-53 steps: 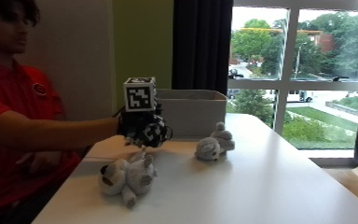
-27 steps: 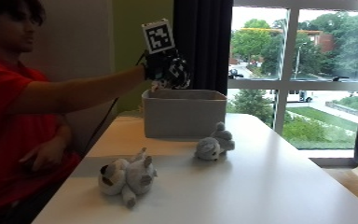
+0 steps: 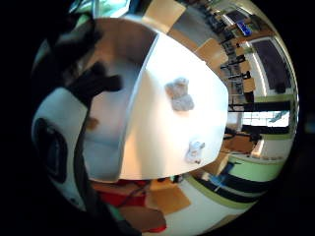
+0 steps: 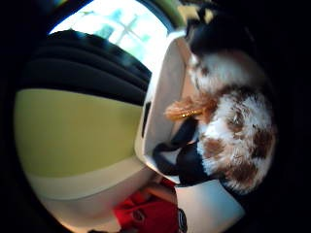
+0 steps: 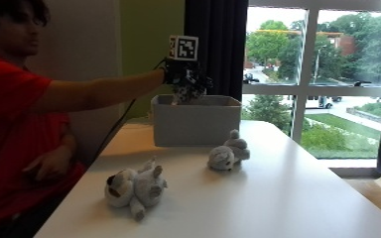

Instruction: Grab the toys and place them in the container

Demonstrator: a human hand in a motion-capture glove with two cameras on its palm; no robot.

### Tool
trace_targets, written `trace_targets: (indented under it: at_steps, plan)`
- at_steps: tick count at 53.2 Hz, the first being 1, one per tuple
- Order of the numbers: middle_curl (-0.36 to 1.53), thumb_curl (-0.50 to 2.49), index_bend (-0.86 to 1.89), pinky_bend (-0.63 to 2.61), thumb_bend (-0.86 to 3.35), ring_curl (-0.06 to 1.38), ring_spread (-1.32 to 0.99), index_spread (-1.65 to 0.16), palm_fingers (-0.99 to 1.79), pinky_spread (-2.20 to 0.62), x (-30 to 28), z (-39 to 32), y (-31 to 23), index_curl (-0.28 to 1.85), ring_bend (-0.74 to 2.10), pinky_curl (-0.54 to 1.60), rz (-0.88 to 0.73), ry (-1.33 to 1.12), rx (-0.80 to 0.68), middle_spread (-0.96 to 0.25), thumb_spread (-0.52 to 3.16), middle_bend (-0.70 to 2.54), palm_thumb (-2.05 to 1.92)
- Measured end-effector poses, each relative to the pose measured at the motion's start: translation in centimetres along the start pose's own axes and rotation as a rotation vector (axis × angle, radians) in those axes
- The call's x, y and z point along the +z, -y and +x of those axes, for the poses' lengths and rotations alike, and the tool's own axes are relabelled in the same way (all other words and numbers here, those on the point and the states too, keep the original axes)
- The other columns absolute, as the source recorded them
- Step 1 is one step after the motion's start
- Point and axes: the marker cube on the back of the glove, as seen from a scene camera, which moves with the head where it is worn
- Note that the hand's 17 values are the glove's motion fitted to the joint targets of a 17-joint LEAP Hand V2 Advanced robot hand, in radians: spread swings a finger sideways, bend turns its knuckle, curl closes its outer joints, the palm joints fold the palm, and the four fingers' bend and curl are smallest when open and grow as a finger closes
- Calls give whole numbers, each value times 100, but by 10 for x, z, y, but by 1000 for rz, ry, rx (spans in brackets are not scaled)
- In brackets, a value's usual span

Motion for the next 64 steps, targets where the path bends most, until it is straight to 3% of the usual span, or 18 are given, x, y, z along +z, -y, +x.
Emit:
trace_targets:
  at_steps: [1, 2, 4, 5, 7, 8, 11, 19, 37, 44, 55, 59, 64]
  plan:
    - [46, 92, 13, 106, 0, 44, -34, -50, 77, -40, 2, -2, 0, 67, 95, 44, -6, 7, -1, -31, 78, 27, 48]
    - [42, 90, 11, 103, -5, 36, -31, -51, 42, -33, 4, -3, 1, 63, 78, 41, -10, 18, -2, -27, 84, 19, 38]
    - [44, 83, 9, 109, -10, 38, -22, -48, 5, -25, 8, -4, 0, 63, 67, 47, -8, 41, -9, -21, 93, 19, 23]
    - [45, 83, 15, 110, -7, 40, -21, -48, 12, -23, 10, -3, -2, 65, 69, 48, -4, 50, -17, -21, 95, 21, 22]
    - [43, 75, 9, 109, -13, 34, -15, -46, -13, -17, 11, 2, -6, 59, 54, 45, 9, 63, -38, -16, 100, 19, 7]
    - [43, 75, 8, 112, -7, 33, -14, -46, -5, -16, 11, 4, -8, 57, 54, 45, 17, 66, -44, -15, 103, 20, 10]
    - [41, 66, 12, 107, -10, 27, -9, -44, -16, -10, 9, 12, -15, 52, 42, 41, 47, 65, -36, -12, 105, 18, -4]
    - [39, 53, 19, 95, -9, 22, -3, -43, -11, -1, 7, 56, -44, 50, 28, 36, 71, 27, -5, -9, 109, 17, -10]
    - [35, 34, 23, 74, -8, 22, -1, -42, -7, 5, 39, 146, -108, 48, 18, 29, 133, 75, 127, -9, 113, 17, -10]
    - [34, 29, 25, 67, -7, 22, -3, -42, -6, 6, 47, 187, -135, 47, 17, 28, 164, -43, 233, -9, 114, 17, -10]
    - [34, 24, 28, 57, -8, 21, -7, -43, -6, 5, 68, 246, -185, 47, 17, 27, 121, -139, 177, -10, 115, 18, -10]
    - [33, 23, 30, 55, -8, 21, -8, -43, -5, 4, 77, 266, -193, 47, 16, 27, 115, -148, 322, -10, 113, 18, -11]
    - [33, 21, 31, 53, -8, 20, -9, -43, -5, 4, 87, 285, -203, 47, 16, 27, 84, -149, 402, -10, 112, 18, -10]
